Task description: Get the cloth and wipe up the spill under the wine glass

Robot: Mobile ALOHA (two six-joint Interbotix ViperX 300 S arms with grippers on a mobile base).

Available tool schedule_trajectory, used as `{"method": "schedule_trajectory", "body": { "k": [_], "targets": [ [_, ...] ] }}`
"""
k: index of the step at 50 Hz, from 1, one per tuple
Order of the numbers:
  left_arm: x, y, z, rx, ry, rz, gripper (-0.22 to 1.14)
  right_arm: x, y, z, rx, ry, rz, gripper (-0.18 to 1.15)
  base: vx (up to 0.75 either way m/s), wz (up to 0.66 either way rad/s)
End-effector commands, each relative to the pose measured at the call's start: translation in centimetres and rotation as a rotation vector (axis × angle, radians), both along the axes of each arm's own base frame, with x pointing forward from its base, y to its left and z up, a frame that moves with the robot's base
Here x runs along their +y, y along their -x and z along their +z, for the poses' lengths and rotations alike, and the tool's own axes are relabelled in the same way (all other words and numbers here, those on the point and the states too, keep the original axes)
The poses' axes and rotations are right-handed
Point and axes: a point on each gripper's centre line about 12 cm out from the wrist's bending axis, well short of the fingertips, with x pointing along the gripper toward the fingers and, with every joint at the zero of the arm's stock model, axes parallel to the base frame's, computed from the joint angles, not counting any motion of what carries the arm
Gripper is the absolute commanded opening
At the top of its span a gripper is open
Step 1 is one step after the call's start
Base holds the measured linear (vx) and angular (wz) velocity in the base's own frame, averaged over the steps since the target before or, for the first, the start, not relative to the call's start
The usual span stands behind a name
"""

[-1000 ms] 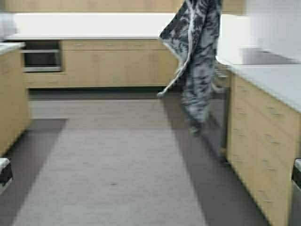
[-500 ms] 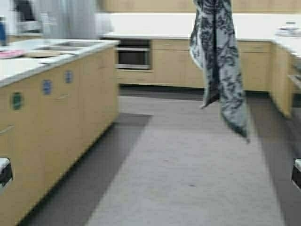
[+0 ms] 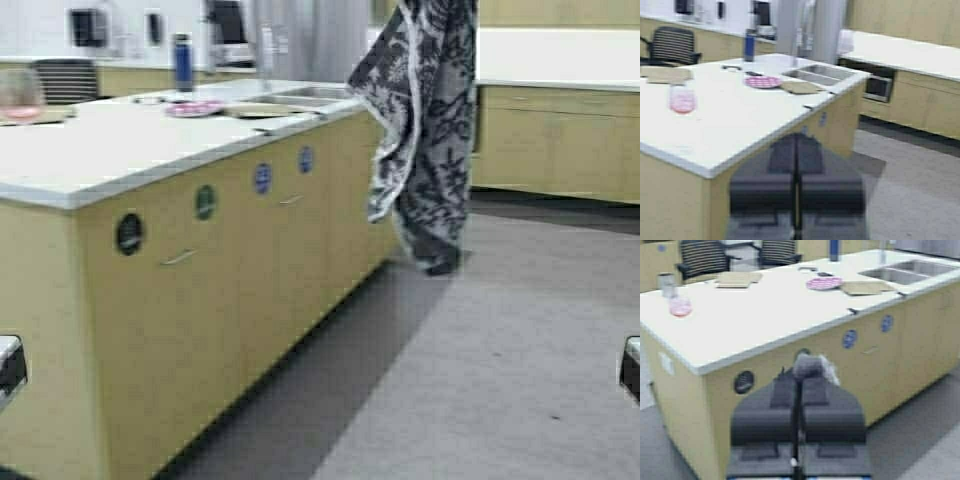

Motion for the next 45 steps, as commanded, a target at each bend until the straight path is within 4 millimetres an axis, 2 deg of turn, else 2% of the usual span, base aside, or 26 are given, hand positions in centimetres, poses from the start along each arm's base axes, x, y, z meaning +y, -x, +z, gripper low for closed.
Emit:
{"method": "schedule_trajectory", "body": {
  "k": [1,24,32,45],
  "targets": [
    [0.0,-0.3,0.3,0.003,0.0,0.002,0.02,-0.1,0.0,1.4,-0.044,-0.025,-0.003,0.07,0.03,0.35],
    [0.0,-1.3,-0.3,0.029,-0.017,0.005,0.02,-0.1,0.0,1.7,-0.058,-0.036,-0.003,0.07,0.05,0.27],
    [0.1,-3.4,-0.7,0.069,-0.051,0.012,0.02,-0.1,0.0,2.0,-0.065,-0.038,-0.003,0.07,0.09,0.16],
    [0.0,-8.3,-0.9,0.123,-0.047,0.007,0.02,-0.2,0.2,2.0,-0.067,-0.041,-0.003,0.07,0.13,0.14]
  ]
}}
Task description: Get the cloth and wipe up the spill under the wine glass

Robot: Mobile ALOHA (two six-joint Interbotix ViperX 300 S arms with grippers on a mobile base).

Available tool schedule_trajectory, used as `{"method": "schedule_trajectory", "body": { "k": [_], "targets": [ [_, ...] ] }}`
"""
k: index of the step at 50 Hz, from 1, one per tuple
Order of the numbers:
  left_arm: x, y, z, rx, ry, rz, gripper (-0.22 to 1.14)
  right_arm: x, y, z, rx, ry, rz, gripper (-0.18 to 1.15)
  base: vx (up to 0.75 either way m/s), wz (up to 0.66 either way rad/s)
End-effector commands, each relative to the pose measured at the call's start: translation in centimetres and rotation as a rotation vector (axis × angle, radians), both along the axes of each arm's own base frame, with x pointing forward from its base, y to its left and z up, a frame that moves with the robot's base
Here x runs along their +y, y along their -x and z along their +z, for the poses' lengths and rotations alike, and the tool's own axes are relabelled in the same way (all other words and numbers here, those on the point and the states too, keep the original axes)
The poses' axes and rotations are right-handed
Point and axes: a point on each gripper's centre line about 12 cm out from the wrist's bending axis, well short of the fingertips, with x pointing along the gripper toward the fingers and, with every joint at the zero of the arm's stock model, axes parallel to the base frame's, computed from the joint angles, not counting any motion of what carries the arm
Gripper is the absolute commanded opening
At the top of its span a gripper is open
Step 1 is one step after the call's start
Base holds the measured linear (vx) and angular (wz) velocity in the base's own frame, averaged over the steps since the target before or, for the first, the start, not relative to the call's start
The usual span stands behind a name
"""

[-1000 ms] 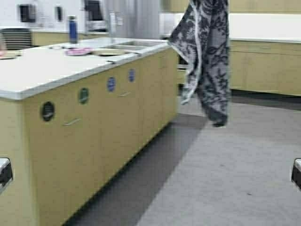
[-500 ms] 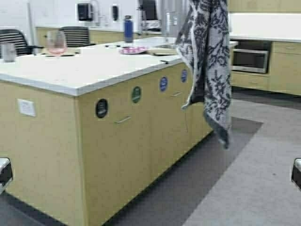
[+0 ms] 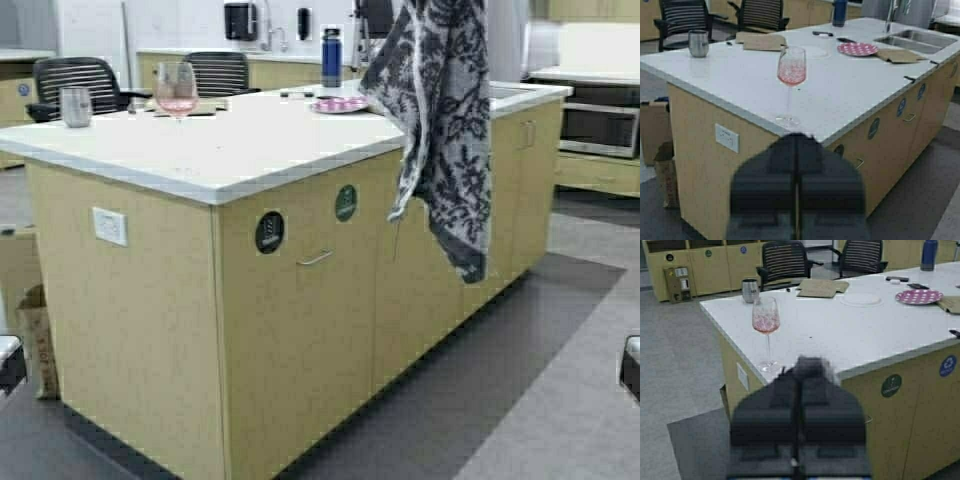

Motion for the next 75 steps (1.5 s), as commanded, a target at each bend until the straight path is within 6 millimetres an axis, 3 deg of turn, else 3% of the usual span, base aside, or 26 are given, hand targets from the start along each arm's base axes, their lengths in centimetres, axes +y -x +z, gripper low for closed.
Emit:
{"method": "schedule_trajectory", "body": {
  "k": [1,9,33,45,60,75],
  "targets": [
    [0.0,-2.6,0.9,-0.012,0.003,-0.001,0.02,-0.1,0.3,1.8,-0.057,-0.026,-0.001,0.07,0.18,0.11],
    [-0.8,-4.0,0.2,-0.004,0.007,-0.038,0.02,-0.2,0.4,1.7,-0.056,-0.028,-0.001,0.07,0.21,0.06],
    [-3.7,-5.5,-5.5,0.184,-0.006,-0.146,0.02,-0.3,0.5,1.9,-0.085,-0.039,-0.002,0.07,0.25,0.05],
    [-5.3,-8.3,-7.1,0.197,-0.009,-0.188,0.02,-0.3,0.6,1.8,-0.084,-0.035,-0.002,0.07,0.22,0.17],
    [-8.0,-12.9,-10.7,0.194,-0.02,-0.242,0.02,-0.2,0.3,2.0,-0.088,-0.037,-0.003,0.07,0.2,0.22],
    [-11.1,-15.1,-15.0,0.193,-0.046,-0.326,0.03,-0.1,0.1,1.6,-0.076,-0.028,-0.003,0.07,0.19,0.1]
  ]
}}
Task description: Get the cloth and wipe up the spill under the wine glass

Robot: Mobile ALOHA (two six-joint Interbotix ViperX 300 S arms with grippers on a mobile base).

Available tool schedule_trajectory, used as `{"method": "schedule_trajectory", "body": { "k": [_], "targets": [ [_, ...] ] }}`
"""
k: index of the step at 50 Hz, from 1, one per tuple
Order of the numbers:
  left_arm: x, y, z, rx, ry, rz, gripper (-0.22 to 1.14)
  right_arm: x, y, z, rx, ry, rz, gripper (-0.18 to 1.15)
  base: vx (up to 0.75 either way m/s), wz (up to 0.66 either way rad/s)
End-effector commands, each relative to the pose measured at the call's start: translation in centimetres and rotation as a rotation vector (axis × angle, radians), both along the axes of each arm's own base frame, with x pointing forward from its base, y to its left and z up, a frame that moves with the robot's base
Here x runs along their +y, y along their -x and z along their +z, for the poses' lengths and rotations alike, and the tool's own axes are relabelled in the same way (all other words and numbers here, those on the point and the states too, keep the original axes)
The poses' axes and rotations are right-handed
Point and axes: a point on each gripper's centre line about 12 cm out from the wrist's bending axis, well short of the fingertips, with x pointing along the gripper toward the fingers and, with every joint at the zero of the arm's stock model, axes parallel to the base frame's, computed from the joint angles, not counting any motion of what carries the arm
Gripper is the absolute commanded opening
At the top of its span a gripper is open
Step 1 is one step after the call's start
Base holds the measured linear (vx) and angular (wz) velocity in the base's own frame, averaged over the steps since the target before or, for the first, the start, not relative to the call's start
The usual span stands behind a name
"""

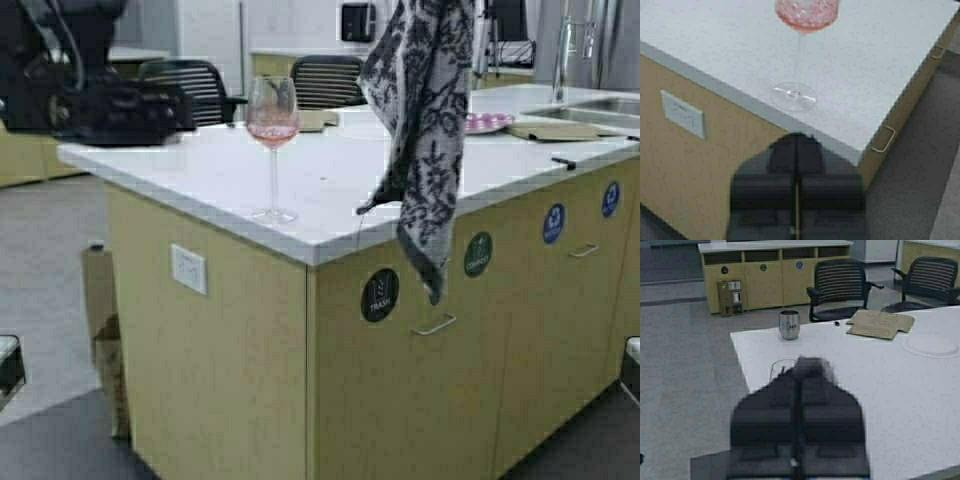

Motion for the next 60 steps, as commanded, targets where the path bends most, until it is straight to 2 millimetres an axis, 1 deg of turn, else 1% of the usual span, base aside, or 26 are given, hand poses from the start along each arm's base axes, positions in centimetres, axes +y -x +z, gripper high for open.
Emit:
{"method": "schedule_trajectory", "body": {
  "k": [1,12,18,24,31,40,45,47,52,60],
  "targets": [
    [-0.9,-1.0,-0.7,-0.037,0.006,-0.024,0.03,0.0,-0.2,1.4,-0.042,-0.019,-0.004,0.07,0.18,0.02],
    [-1.3,-2.1,-3.0,-0.095,0.021,-0.036,0.04,0.1,-0.5,1.4,-0.047,-0.02,-0.004,0.07,0.18,0.01],
    [-1.8,-2.9,-4.4,-0.133,0.03,-0.057,0.1,0.3,-0.8,0.9,-0.036,-0.014,-0.004,0.07,0.17,-0.01],
    [-2.4,-3.3,-6.0,-0.16,0.038,-0.094,0.26,0.5,-1.3,0.1,-0.011,-0.005,-0.004,0.07,0.17,-0.04],
    [-2.6,-3.4,-7.6,-0.19,0.049,-0.109,0.49,0.6,-1.6,-0.7,0.009,0.005,-0.004,0.07,0.15,-0.04],
    [-2.6,-3.4,-9.7,-0.216,-0.015,-0.114,0.84,0.8,-1.9,-1.3,0.028,0.014,-0.004,0.07,0.14,-0.03],
    [-2.7,-3.4,-10.4,-0.232,-0.041,-0.115,0.97,0.8,-2.1,-1.7,0.039,0.017,-0.004,0.07,0.13,-0.03],
    [-2.7,-3.5,-10.6,-0.238,-0.044,-0.114,0.99,0.9,-2.1,-1.7,0.041,0.018,-0.004,0.07,0.12,-0.03],
    [-2.9,-4.0,-11.3,-0.24,-0.041,-0.115,0.99,0.9,-2.2,-1.9,0.045,0.02,-0.004,0.07,0.11,-0.02],
    [-3.2,-5.4,-12.2,-0.262,-0.033,-0.114,0.99,1.0,-2.4,-2.3,0.057,0.026,-0.004,0.07,0.09,-0.01]
  ]
}}
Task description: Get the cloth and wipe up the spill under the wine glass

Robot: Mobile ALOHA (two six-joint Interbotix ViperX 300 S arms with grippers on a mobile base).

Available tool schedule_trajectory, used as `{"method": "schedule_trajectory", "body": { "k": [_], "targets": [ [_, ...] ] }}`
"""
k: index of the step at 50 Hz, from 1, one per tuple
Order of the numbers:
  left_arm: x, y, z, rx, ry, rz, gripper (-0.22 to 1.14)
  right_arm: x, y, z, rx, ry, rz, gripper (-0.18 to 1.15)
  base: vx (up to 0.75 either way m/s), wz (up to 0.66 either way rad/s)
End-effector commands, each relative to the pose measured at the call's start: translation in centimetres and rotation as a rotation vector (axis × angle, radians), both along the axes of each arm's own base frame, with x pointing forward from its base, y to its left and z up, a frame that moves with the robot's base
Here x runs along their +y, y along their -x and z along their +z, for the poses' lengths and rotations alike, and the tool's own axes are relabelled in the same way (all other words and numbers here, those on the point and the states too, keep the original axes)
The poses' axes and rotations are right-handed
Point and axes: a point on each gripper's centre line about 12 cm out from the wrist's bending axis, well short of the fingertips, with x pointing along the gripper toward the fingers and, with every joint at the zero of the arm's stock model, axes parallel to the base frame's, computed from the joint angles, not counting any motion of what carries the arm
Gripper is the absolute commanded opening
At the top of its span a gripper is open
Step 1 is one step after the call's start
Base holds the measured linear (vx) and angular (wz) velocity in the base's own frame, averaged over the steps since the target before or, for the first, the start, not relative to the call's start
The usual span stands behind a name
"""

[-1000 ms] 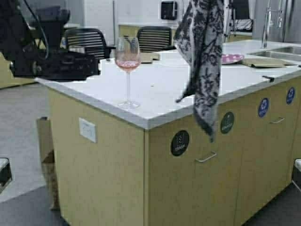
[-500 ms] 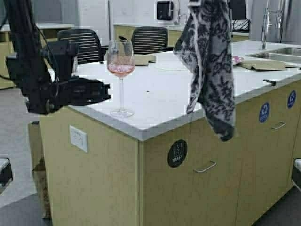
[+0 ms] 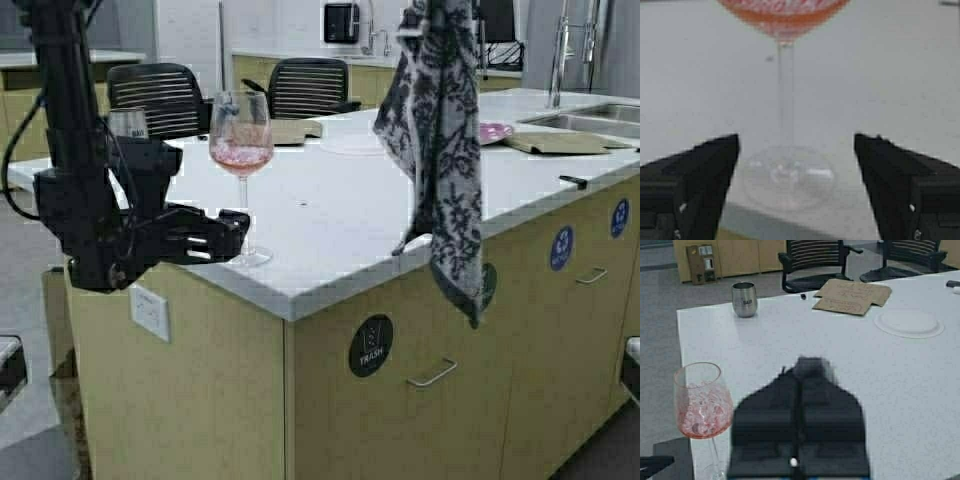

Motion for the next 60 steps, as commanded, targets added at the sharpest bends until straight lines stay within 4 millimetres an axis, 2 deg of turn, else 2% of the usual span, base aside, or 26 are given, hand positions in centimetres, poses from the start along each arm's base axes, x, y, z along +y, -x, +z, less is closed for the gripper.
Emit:
{"method": "schedule_trajectory", "body": {
  "k": [1,20,30,41,46,60],
  "targets": [
    [-0.6,-1.5,0.4,-0.05,0.022,-0.005,0.99,0.2,-0.3,1.2,-0.04,-0.017,0.002,0.07,0.08,-0.01],
    [-1.5,-4.5,-0.7,-0.07,0.025,-0.006,0.99,0.2,-0.4,1.2,-0.038,-0.016,0.002,0.07,0.06,-0.01],
    [-1.7,-5.2,-0.6,-0.085,0.03,-0.004,0.99,0.2,-0.4,1.1,-0.037,-0.015,0.002,0.07,0.06,0.0],
    [-2.4,-5.0,-0.1,-0.091,0.034,-0.023,0.97,0.3,-0.4,1.2,-0.037,-0.019,0.002,0.07,0.05,0.0],
    [-2.6,-4.8,0.0,-0.091,0.034,-0.027,0.87,0.2,-0.4,1.2,-0.035,-0.027,0.0,0.07,0.04,-0.01],
    [-2.5,-3.9,1.6,-0.092,0.035,-0.032,0.41,0.3,-1.3,2.5,-0.029,-0.121,-0.018,0.07,0.03,-0.01]
  ]
}}
